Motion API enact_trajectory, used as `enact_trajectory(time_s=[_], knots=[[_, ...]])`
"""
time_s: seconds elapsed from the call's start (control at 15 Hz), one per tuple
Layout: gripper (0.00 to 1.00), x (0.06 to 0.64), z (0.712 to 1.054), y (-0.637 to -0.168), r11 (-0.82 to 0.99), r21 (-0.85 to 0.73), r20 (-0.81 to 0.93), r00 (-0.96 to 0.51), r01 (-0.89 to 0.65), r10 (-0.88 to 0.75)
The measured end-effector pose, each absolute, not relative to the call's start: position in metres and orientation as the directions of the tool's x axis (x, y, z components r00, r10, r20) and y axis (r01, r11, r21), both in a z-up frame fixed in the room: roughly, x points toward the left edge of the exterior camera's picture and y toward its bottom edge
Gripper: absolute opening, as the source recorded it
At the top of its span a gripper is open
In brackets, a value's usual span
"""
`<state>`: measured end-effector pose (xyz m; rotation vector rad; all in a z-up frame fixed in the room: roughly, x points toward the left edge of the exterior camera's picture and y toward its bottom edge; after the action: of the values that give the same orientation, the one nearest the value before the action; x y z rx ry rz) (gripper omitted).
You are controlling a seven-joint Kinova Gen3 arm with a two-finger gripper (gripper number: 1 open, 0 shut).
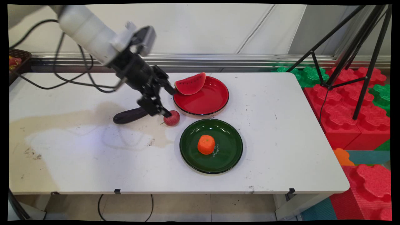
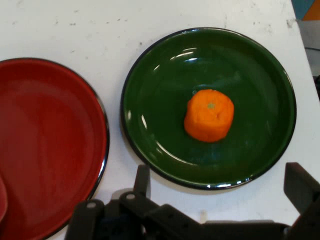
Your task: Pick up the mandarin from the green plate
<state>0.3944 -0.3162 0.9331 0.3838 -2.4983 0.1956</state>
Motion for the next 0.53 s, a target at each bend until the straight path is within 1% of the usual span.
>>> enact_trajectory(time_s=[0.53], knots=[[1.0, 0.325, 0.878, -0.341, 0.956, -0.03, 0.522, -0.82, -0.292, -0.234]])
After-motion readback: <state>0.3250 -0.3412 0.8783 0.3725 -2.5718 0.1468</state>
